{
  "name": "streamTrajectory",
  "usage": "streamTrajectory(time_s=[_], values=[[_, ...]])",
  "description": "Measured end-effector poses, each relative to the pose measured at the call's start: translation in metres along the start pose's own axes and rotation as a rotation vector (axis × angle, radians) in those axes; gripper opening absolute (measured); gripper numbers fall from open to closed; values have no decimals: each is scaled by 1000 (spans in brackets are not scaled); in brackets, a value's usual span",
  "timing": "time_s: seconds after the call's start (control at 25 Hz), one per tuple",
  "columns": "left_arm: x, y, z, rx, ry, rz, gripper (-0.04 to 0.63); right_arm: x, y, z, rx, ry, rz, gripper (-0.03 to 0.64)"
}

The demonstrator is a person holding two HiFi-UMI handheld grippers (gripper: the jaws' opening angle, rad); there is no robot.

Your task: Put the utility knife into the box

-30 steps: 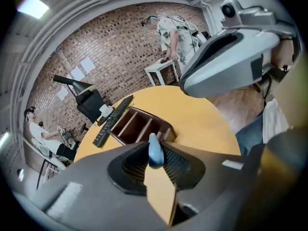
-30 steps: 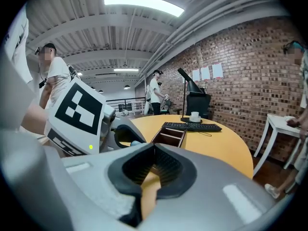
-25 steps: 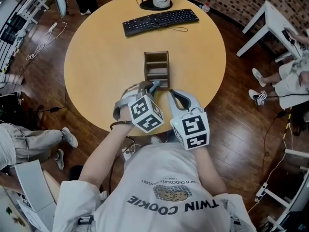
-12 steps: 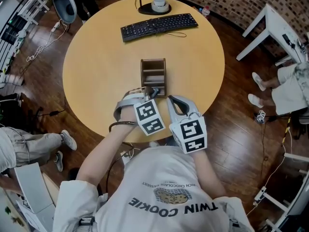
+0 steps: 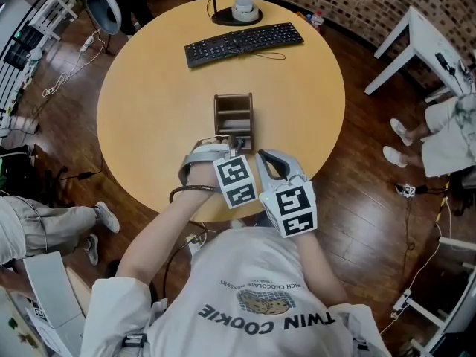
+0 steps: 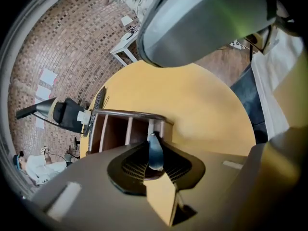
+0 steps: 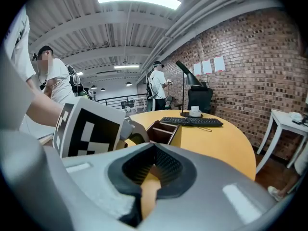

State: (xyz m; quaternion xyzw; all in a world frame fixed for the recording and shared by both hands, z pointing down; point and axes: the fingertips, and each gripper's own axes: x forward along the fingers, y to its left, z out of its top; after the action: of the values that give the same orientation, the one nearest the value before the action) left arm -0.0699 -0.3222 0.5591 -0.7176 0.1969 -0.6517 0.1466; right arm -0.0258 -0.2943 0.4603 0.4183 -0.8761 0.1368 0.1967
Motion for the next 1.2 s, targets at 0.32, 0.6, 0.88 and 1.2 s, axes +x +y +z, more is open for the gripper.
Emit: streamTrajectory(time_s=[0.32,0.6,0.88,1.2], values=[[3,1,5,25,-6,14,104,0,-2,-6,2,7,-4,3],[-2,-5,2,23,-26,24,137,-3,6,-4,3,-3,-7,3],[-12,-5,2,7,-59,59,137,-7,12,1,-6,-14,-15,3],[-47,-4,-7,-125,-171,123,137,-17,35,4,-12,-25,-15,3]])
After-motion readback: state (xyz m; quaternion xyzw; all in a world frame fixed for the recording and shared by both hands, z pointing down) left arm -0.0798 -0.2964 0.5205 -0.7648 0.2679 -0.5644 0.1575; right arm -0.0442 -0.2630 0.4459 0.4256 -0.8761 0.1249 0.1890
